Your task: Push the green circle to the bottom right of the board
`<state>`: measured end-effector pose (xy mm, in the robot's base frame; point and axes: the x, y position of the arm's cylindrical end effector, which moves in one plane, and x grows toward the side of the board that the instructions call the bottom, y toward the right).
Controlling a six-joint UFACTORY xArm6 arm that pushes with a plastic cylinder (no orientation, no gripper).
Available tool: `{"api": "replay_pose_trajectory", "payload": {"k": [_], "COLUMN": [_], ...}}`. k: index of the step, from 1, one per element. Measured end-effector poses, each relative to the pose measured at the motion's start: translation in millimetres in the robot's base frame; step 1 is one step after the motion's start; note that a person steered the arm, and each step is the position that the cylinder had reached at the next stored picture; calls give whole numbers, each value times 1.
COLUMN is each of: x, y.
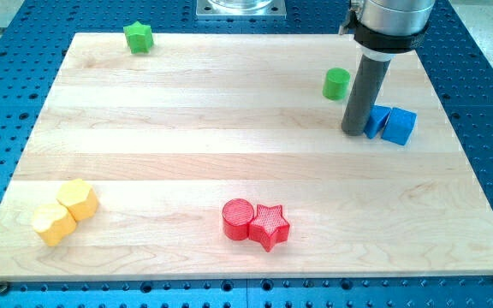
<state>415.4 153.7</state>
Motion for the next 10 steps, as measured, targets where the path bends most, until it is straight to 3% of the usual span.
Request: {"api": "replay_pose_trajectory", "payload": {"k": [1, 2, 3, 4, 5, 6, 7, 8, 9, 10], "x": [-28, -59, -88, -90, -65, -89, -66, 5, 17, -1], "y": [-25, 35, 45, -52, -111, -114, -159, -128, -112, -157]}}
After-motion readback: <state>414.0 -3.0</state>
